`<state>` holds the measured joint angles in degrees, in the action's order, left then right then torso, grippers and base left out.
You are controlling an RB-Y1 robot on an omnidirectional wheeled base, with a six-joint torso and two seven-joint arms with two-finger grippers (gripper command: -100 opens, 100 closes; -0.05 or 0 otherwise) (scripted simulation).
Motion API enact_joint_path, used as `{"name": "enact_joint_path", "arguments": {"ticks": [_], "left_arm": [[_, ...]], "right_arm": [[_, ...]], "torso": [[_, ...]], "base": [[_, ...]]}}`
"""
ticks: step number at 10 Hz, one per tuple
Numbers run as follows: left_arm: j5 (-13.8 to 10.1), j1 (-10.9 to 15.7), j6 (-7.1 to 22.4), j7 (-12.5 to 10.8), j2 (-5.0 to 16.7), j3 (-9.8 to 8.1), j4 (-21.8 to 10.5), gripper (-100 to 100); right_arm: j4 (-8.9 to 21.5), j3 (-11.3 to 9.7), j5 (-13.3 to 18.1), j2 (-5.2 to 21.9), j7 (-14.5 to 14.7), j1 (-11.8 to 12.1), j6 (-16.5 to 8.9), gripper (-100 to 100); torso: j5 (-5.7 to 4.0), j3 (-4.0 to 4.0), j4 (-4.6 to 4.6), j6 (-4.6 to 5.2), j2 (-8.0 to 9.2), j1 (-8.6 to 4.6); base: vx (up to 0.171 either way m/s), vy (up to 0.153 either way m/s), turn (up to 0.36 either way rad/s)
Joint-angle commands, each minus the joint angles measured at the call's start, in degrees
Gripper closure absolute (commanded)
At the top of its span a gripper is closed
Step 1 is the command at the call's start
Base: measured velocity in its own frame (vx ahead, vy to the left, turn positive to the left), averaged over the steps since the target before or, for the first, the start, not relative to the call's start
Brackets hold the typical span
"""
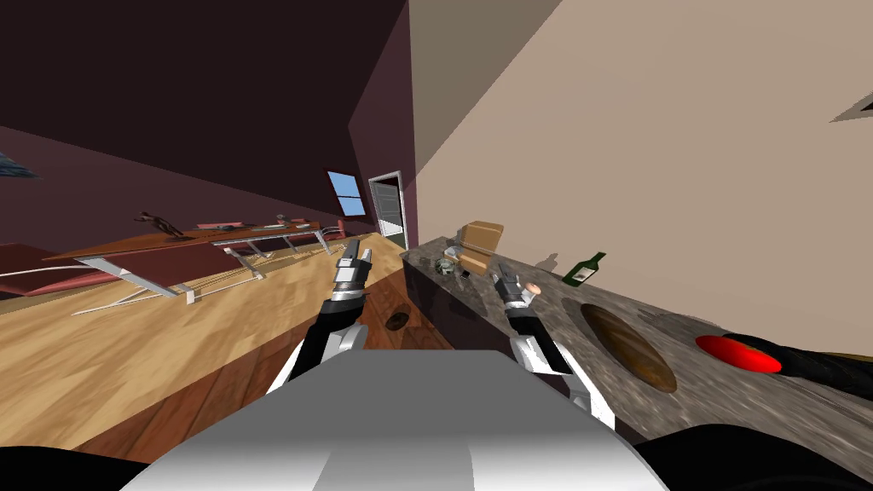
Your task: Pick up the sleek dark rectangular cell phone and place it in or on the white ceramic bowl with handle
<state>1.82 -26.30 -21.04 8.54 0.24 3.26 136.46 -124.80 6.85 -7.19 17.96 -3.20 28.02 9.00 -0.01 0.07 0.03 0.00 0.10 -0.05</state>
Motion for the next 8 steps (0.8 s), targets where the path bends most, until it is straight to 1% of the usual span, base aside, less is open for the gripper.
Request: {"name": "enact_joint_path", "arguments": {"ticks": [1, 2, 3, 4, 5, 6, 7, 8], "left_arm": [[0.0, 0.0, 0.0, 0.0, 0.0, 0.0, 0.0, 0], [0.0, 0.0, 0.0, 0.0, 0.0, 0.0, 0.0, 0], [0.0, 0.0, 0.0, 0.0, 0.0, 0.0, 0.0, 0], [0.0, 0.0, 0.0, 0.0, 0.0, 0.0, 0.0, 0], [0.0, 0.0, 0.0, 0.0, 0.0, 0.0, 0.0, 0], [0.0, 0.0, 0.0, 0.0, 0.0, 0.0, 0.0, 0], [0.0, 0.0, 0.0, 0.0, 0.0, 0.0, 0.0, 0], [0.0, 0.0, 0.0, 0.0, 0.0, 0.0, 0.0, 0]], "right_arm": [[1.76, 0.18, -1.15, 2.19, 0.87, -0.18, -2.84, -100], [1.76, 0.18, -1.15, 2.19, 0.87, -0.18, -2.84, -100], [3.04, 0.52, -2.41, 4.31, 1.56, -0.5, -5.1, -100], [3.04, 0.52, -2.41, 4.31, 1.56, -0.5, -5.63, -100], [4.34, 0.84, -3.77, 6.5, 2.31, -0.83, -7.69, -100], [4.34, 0.84, -3.77, 6.5, 2.31, -0.83, -8.5, -100], [5.67, 1.14, -5.25, 8.75, 3.12, -1.18, -10.79, -100], [5.67, 1.14, -5.25, 8.75, 3.12, -1.18, -11.42, -100]], "torso": [[0.0, 0.0, 0.0, 0.0, 0.0, 0.0], [0.0, -0.02, -0.01, 0.0, -0.02, -0.01], [0.0, -0.02, -0.01, 0.0, -0.03, 0.02], [0.0, -0.02, -0.01, 0.0, -0.02, 0.0], [0.0, -0.02, -0.01, 0.0, -0.04, 0.01], [0.01, -0.03, -0.01, 0.0, -0.05, 0.02], [0.0, -0.04, -0.02, 0.0, -0.07, 0.02], [0.0, -0.04, -0.02, 0.0, -0.07, 0.01]], "base": [[-0.024, -0.006, 0.014], [-0.019, -0.006, 0.009], [-0.024, -0.01, 0.027], [-0.02, -0.009, 0.011], [-0.017, -0.003, 0.03], [-0.012, -0.004, 0.017], [-0.011, -0.006, 0.039], [-0.009, -0.005, 0.023]]}}
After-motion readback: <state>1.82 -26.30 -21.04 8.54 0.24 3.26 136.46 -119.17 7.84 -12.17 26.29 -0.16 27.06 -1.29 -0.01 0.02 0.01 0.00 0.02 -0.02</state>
